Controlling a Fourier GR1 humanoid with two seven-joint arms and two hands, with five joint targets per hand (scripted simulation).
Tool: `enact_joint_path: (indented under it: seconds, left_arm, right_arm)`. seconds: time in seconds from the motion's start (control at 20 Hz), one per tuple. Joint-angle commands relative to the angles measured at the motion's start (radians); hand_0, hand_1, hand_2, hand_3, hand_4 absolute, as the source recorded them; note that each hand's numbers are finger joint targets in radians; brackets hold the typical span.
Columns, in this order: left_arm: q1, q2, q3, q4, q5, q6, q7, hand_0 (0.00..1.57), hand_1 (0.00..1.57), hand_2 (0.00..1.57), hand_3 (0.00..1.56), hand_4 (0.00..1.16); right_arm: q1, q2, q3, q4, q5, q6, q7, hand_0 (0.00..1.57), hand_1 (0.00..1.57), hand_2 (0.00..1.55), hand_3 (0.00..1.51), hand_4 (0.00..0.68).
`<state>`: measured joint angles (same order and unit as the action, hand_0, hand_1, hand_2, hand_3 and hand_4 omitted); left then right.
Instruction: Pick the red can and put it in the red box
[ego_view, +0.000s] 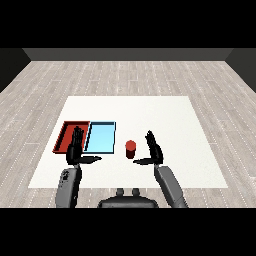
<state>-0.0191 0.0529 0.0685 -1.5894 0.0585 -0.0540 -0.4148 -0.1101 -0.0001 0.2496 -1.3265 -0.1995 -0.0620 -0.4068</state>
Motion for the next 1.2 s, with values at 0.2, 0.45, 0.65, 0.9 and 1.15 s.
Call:
enact_joint_path:
  seconds: [0.2,0.45,0.65,0.9,1.15]
  left_arm:
    - [-0.037,-0.007,0.007,0.017,0.032,-0.006,0.015,0.00,0.00,0.00,0.00,0.00]
    - [-0.003,-0.029,-0.019,0.020,0.000,0.020,-0.011,0.00,0.00,0.00,0.00,0.00]
    - [0.028,0.011,-0.002,-0.068,0.031,-0.025,0.026,0.00,0.00,0.00,0.00,0.00]
    - [0.005,-0.008,-0.004,0.024,0.013,-0.010,-0.017,0.00,0.00,0.00,0.00,0.00]
    - [0.012,0.013,0.011,0.021,0.025,-0.036,-0.034,0.00,0.00,0.00,0.00,0.00]
  right_arm:
    - [-0.098,0.000,0.051,0.182,-0.063,-0.062,-0.101,0.00,0.00,0.00,0.00,0.000]
    - [-0.108,0.000,0.045,0.214,-0.086,-0.029,-0.111,0.00,0.00,0.00,0.00,0.000]
    - [-0.121,0.000,0.161,0.205,-0.160,-0.144,-0.122,0.00,0.00,0.00,0.00,0.000]
    - [-0.120,-0.001,0.113,0.256,-0.152,-0.070,-0.150,0.00,0.00,0.00,0.00,0.000]
    - [-0.222,0.000,0.324,0.334,-0.337,-0.258,-0.209,0.00,0.00,0.00,0.00,0.000]
